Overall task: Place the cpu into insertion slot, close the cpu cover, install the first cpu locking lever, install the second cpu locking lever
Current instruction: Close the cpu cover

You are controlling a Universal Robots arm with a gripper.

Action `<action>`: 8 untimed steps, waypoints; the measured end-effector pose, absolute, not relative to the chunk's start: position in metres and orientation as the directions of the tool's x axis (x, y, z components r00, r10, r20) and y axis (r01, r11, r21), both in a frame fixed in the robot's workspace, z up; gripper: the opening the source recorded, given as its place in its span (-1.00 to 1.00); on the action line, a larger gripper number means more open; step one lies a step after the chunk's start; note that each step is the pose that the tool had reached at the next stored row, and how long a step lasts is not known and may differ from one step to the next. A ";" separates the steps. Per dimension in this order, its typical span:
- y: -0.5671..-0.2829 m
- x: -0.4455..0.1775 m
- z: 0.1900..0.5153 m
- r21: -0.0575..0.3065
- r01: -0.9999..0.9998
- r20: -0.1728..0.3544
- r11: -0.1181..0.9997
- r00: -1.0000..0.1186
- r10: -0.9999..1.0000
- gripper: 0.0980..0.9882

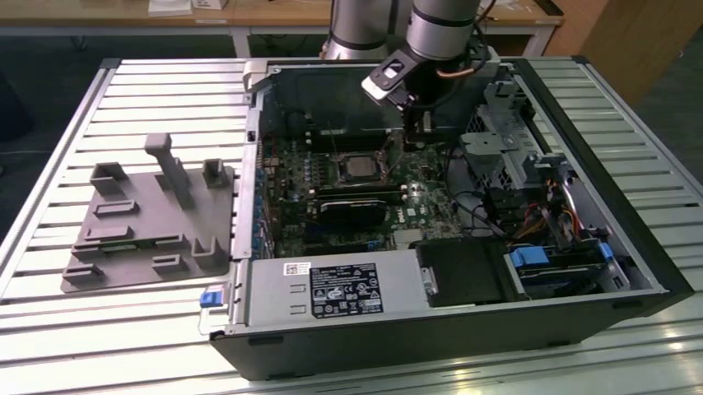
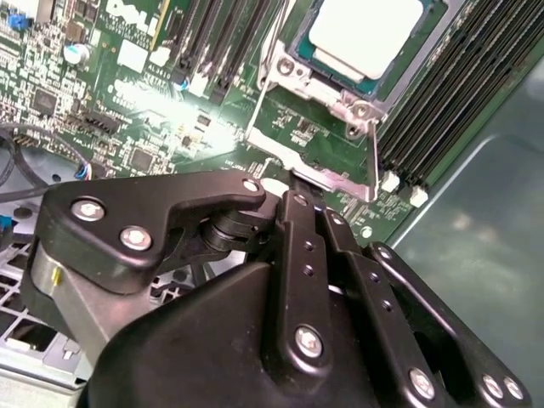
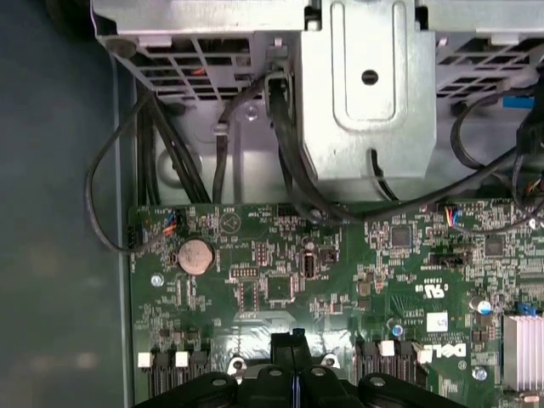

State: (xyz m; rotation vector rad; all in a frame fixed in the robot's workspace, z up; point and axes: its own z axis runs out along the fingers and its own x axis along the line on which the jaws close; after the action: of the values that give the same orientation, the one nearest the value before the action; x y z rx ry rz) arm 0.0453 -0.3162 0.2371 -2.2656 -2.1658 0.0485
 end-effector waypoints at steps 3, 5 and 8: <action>-0.316 0.040 0.237 -0.021 0.999 -0.017 -0.045 0.045 0.999 -0.99; -0.316 0.036 0.237 -0.017 0.999 -0.017 -0.045 0.045 0.999 -0.99; -0.316 0.031 0.237 -0.012 0.999 -0.017 -0.045 0.045 0.999 -0.99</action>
State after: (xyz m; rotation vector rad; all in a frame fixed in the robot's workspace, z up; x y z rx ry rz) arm 0.0306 -0.3162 0.2371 -2.2734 -2.1729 0.0320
